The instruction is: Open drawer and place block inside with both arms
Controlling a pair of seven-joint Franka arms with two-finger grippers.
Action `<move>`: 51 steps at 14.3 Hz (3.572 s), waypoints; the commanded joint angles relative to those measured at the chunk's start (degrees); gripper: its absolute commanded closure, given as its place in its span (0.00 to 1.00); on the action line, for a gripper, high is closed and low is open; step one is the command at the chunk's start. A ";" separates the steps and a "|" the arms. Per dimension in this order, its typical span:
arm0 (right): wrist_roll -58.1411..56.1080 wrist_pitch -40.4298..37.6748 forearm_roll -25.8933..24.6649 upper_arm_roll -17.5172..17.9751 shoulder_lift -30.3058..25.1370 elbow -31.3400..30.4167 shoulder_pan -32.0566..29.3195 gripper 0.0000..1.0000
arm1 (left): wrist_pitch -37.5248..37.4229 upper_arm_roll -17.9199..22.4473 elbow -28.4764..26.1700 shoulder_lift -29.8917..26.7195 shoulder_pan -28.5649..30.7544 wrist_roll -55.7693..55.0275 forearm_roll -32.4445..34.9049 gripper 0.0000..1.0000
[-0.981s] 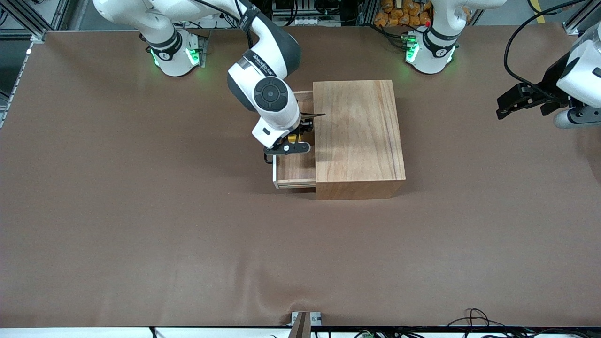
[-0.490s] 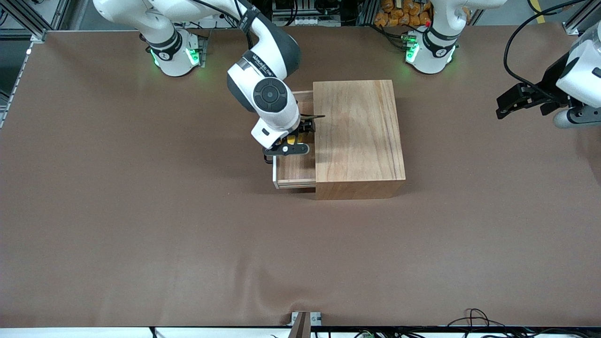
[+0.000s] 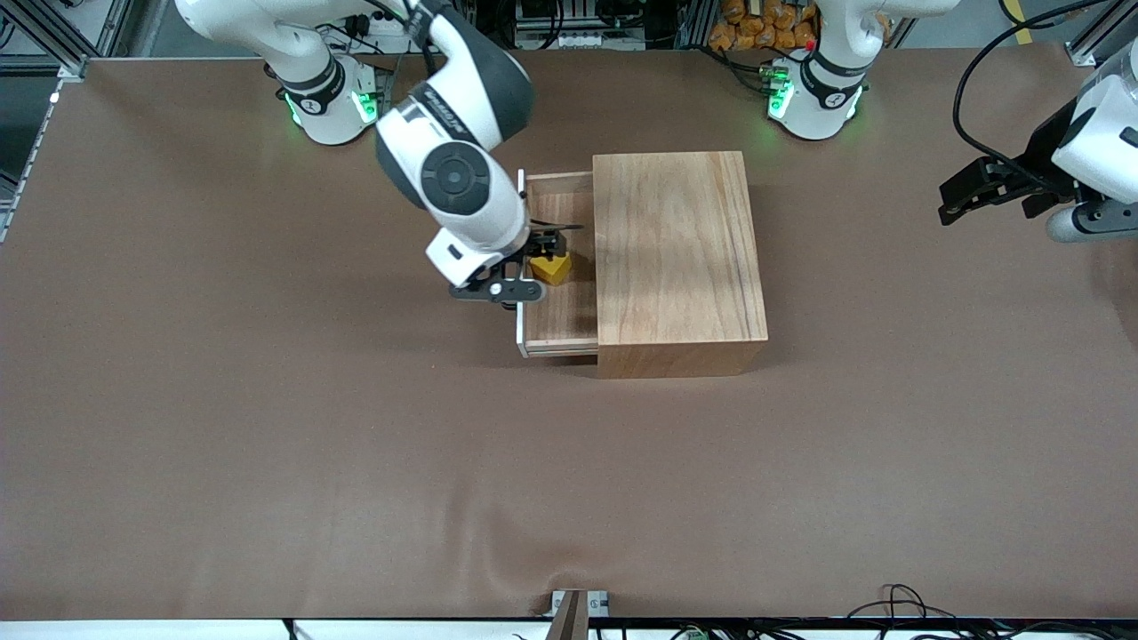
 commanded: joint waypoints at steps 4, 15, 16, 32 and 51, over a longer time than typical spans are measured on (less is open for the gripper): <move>-9.48 -3.71 -0.39 0.54 -6.40 -0.75 -12.69 0.00 | -0.67 -0.40 -0.41 -1.16 0.04 0.28 0.80 0.00; -35.83 -15.66 -4.35 -7.09 -19.22 -1.80 -30.55 0.00 | -0.67 -0.31 -1.19 -1.69 2.84 0.37 0.80 0.00; -37.95 -15.75 -4.35 -8.50 -21.06 -3.19 -30.90 0.00 | -0.58 -0.22 -1.63 -1.78 3.03 0.37 0.80 0.00; -40.43 -22.78 -8.75 -9.30 -27.06 -1.71 -33.28 0.00 | 0.30 -0.13 -3.30 -1.86 5.05 0.45 0.80 0.00; -40.87 -19.18 -10.24 -9.39 -26.88 -2.24 -33.54 0.00 | 2.58 -1.80 -9.64 -8.72 4.26 5.82 0.44 0.00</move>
